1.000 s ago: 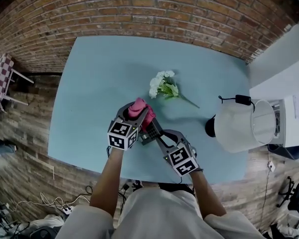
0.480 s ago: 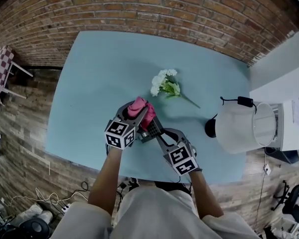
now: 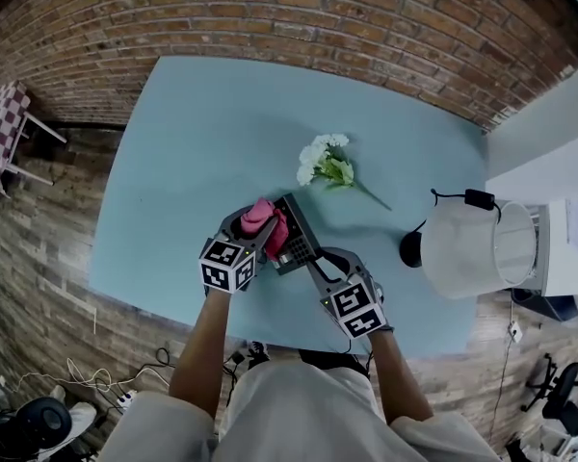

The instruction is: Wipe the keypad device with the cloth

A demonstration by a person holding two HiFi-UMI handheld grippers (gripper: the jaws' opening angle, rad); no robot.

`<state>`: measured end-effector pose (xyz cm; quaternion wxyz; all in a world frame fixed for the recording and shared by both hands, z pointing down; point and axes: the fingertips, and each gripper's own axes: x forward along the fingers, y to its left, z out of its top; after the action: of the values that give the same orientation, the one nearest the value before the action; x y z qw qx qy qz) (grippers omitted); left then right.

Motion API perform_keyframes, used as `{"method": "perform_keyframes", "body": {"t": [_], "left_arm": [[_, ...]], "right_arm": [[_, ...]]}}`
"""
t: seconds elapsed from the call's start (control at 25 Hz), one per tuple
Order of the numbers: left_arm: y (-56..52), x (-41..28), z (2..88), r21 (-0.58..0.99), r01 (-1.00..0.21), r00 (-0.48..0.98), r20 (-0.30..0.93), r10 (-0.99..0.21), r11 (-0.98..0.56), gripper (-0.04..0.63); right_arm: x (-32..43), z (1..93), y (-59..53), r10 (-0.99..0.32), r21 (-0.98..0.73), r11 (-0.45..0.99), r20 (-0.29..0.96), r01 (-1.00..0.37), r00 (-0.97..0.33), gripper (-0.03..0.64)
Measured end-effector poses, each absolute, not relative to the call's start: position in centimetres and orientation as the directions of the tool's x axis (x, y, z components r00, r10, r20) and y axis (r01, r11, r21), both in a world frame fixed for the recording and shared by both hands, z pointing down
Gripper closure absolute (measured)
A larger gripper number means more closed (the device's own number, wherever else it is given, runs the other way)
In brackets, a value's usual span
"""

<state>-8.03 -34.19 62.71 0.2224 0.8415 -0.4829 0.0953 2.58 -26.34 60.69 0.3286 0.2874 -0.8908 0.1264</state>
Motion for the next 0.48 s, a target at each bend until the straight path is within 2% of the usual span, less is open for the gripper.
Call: {"method": "perform_keyframes", "body": {"t": [0.48], "left_arm": [[-33.0, -9.6, 64.8, 0.353, -0.855, 0.507, 0.412, -0.757, -0.380, 0.370]], "right_arm": [[2.5, 60.7, -26.3, -0.435, -0.032, 0.796, 0.664, -0.604, -0.608, 0.491]]}}
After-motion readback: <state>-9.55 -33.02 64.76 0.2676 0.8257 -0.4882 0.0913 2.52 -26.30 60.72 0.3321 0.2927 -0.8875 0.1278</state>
